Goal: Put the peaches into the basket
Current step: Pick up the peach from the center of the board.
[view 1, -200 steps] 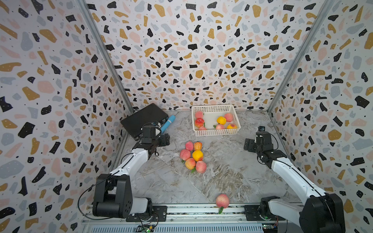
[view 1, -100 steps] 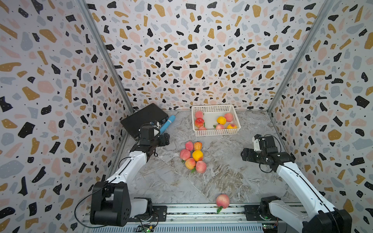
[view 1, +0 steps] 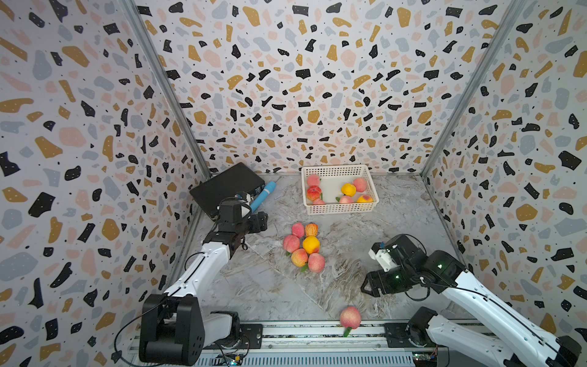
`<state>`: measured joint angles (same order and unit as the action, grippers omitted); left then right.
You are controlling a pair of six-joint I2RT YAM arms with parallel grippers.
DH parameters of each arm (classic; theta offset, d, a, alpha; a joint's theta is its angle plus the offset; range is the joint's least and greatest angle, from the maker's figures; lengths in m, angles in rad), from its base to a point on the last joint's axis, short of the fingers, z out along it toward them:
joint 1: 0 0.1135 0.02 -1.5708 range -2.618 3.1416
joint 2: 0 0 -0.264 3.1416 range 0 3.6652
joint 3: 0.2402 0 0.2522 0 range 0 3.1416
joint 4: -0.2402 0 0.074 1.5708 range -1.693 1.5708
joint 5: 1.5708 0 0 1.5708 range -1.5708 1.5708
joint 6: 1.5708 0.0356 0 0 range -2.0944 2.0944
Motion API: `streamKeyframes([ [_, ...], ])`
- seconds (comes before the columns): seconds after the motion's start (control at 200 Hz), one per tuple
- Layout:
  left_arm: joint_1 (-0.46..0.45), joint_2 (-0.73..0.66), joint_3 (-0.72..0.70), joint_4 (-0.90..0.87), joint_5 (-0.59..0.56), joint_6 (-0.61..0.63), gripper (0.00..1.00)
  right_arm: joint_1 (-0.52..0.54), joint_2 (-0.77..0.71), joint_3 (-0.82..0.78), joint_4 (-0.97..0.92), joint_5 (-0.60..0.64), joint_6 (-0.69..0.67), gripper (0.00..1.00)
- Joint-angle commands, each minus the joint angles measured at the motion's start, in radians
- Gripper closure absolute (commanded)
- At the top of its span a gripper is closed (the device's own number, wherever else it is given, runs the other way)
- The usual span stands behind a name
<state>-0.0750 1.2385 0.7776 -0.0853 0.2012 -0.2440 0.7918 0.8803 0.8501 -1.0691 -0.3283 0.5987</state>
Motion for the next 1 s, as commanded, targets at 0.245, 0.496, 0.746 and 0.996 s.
streamKeyframes([
  [0.245, 0.0, -0.016, 0.0, -0.001, -0.011, 0.015, 0.15, 0.315, 0.192, -0.084, 0.264, 0.061, 0.251, 0.1],
  [0.496, 0.0, -0.019, 0.002, -0.005, -0.011, 0.018, 0.15, 0.359, 0.293, -0.111, 0.323, 0.103, 0.294, 0.1],
  [0.746, 0.0, -0.026, -0.001, -0.004, -0.014, 0.022, 0.15, 0.392, 0.342, -0.131, 0.304, 0.121, 0.305, 0.11],
  [0.996, 0.0, -0.024, -0.006, -0.002, -0.013, 0.021, 0.15, 0.405, 0.38, -0.144, 0.352, 0.112, 0.321, 0.28],
])
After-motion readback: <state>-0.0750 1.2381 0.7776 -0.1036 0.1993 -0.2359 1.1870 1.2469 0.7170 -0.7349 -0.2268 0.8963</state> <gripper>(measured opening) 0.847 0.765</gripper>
